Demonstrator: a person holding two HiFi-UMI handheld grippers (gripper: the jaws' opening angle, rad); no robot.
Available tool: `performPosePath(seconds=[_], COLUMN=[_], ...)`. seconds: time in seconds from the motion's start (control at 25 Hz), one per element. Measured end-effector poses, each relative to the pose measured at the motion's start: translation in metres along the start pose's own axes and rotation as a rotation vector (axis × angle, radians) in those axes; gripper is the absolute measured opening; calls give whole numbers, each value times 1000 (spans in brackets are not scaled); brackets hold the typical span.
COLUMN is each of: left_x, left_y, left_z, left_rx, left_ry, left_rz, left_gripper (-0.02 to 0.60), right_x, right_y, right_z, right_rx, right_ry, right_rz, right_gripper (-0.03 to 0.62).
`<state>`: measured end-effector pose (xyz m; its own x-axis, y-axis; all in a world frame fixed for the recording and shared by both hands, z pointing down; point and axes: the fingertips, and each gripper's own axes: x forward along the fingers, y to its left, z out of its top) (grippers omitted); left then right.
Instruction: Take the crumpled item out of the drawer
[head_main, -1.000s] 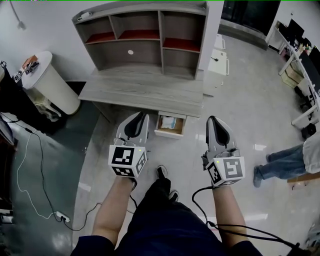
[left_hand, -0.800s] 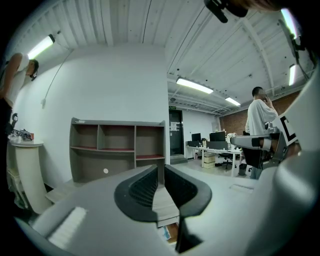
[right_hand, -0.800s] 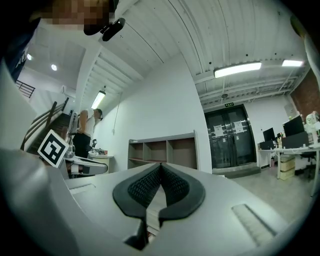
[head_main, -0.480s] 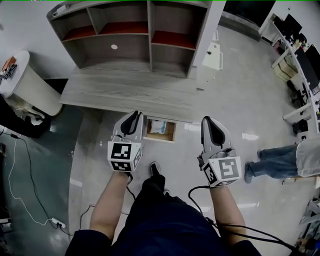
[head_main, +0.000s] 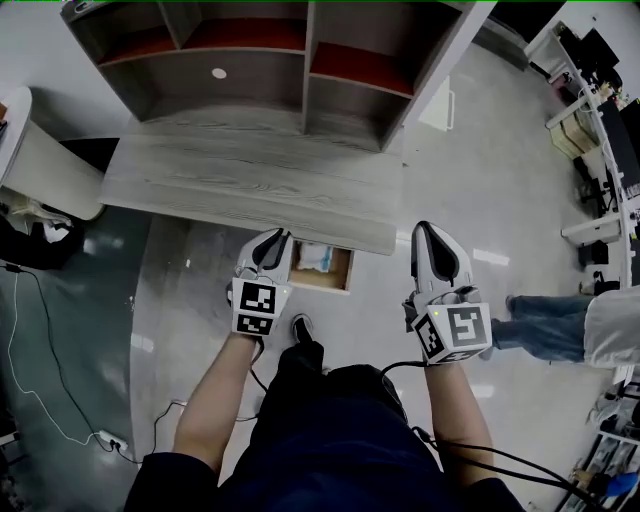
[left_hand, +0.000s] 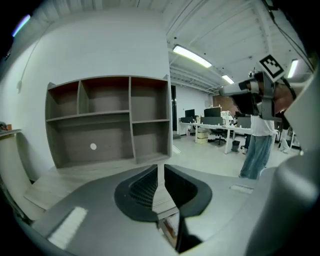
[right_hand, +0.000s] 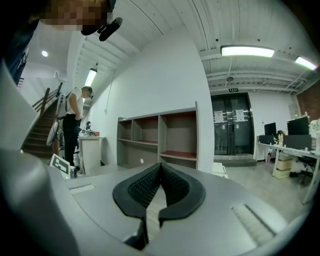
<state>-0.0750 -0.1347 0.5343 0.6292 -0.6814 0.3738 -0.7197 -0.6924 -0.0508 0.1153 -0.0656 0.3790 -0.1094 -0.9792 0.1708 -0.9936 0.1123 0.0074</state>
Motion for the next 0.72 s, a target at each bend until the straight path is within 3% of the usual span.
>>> performPosePath(seconds=[0.16,0.48,0.72], left_x=[27,67,91], left_y=[-16,-78,-102], left_z=[-48,-166,-239], left_rx=[123,584,730], left_ry=[113,471,678], left_rz=[-93,-385,-518], left_gripper=[44,46,49], right_x=[21,48,46], right_y=[-7,-19,-46], right_z=[-17,-50,-75], right_rx=[24,73,101], right_ry=[25,83,139], right_rz=[-1,49,54], right_gripper=[6,6,6])
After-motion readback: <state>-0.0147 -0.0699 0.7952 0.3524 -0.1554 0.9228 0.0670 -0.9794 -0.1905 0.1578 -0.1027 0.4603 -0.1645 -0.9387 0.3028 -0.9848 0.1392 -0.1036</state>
